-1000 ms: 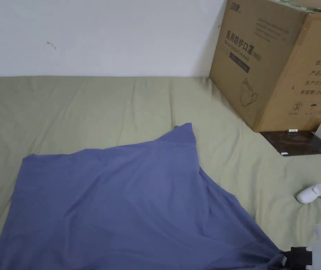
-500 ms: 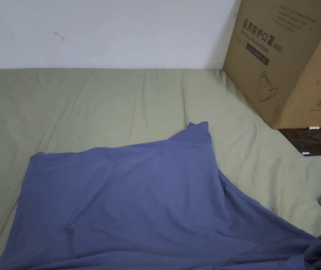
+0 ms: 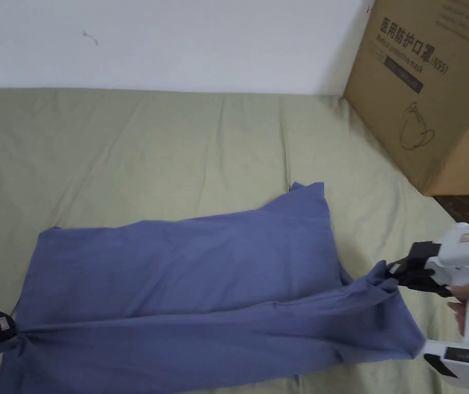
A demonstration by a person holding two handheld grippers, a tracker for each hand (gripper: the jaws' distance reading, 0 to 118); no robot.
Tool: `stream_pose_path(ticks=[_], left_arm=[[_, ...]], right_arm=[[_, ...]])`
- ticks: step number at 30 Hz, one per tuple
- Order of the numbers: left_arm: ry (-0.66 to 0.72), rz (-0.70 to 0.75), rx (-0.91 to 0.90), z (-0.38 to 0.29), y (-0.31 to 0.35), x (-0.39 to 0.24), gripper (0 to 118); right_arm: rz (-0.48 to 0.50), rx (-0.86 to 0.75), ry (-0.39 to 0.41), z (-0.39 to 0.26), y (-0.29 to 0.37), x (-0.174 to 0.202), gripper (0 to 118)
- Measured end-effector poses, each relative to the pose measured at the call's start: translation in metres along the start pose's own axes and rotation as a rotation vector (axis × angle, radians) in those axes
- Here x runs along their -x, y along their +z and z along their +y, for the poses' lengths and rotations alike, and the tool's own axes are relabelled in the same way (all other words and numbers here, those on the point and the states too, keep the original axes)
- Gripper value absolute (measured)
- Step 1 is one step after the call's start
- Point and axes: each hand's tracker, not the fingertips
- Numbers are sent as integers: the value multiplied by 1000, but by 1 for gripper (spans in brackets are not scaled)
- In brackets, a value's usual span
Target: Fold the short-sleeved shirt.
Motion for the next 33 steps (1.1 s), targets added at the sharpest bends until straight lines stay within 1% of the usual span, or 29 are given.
stream_pose_path(ticks=[1, 2, 3, 4, 5, 6, 7, 8, 9, 12, 13, 15, 16, 18, 19, 20, 21, 22, 23, 24, 25, 27, 28, 29, 32, 33], left_arm=[[12, -1, 1, 3, -6, 2, 7], [38, -7, 2, 5, -11, 5, 8], [60, -17, 4, 7, -16, 9, 12], [65, -21, -2, 7, -18, 10, 22], [66, -17, -10, 7, -18, 11, 37], [66, -17, -23, 5, -17, 11, 61], [61, -23, -36, 3, -14, 13, 84], [49, -31, -51, 0, -11, 12, 105], [26, -53, -82, -4, -5, 11, 114], [-52, -73, -181, -24, 19, 3, 112], [-87, -63, -168, -31, 24, -2, 112], [-200, -67, -252, -54, 40, -10, 112], [-251, -45, -279, -64, 46, -15, 112], [-361, 25, -313, -88, 58, -24, 111], [-393, 48, -325, -99, 62, -24, 107], [-412, 67, -329, -108, 66, -24, 94], [-433, 97, -338, -119, 70, -26, 52], [-441, 129, -336, -126, 73, -27, 11], [-447, 145, -331, -128, 71, -23, 0], [-437, 189, -324, -133, 70, -21, 0], [-423, 184, -329, -137, 71, -19, 0], [-390, 175, -283, -136, 65, -11, 0], [-370, 176, -285, -135, 62, -7, 0], [-350, 179, -278, -133, 57, -2, 0], [-325, 192, -249, -119, 34, 10, 0], [-319, 200, -246, -114, 25, 15, 2]], right_arm=[[-15, -5, -7, 2, -9, 1, 3], [-38, -11, -35, 4, -19, 3, 3], [-38, -9, -56, 5, -27, 3, 7], [-28, -13, -71, 3, -29, 1, 23], [-15, -19, -87, 0, -31, 1, 55], [-8, -15, -82, -4, -32, 2, 98], [1, -20, -76, -10, -30, 4, 109], [10, -41, -57, -12, -26, 5, 110], [18, -52, -13, -17, -21, 8, 110], [14, -101, 136, -42, 2, 21, 110], [4, -136, 199, -53, 11, 26, 110], [8, -205, 353, -80, 31, 38, 110], [8, -224, 404, -89, 37, 43, 110], [18, -273, 504, -116, 54, 50, 107], [29, -292, 541, -128, 61, 53, 100], [53, -305, 569, -139, 67, 56, 83], [79, -333, 586, -150, 73, 57, 37], [86, -354, 599, -160, 78, 57, 0], [76, -355, 593, -166, 78, 57, 0], [48, -356, 586, -173, 80, 57, 0], [57, -378, 542, -176, 82, 56, 0], [129, -286, 461, -176, 79, 50, 0], [127, -289, 434, -176, 77, 48, 0], [119, -296, 420, -178, 77, 46, 0], [115, -283, 415, -178, 76, 40, 0], [111, -280, 414, -179, 77, 39, 0]])
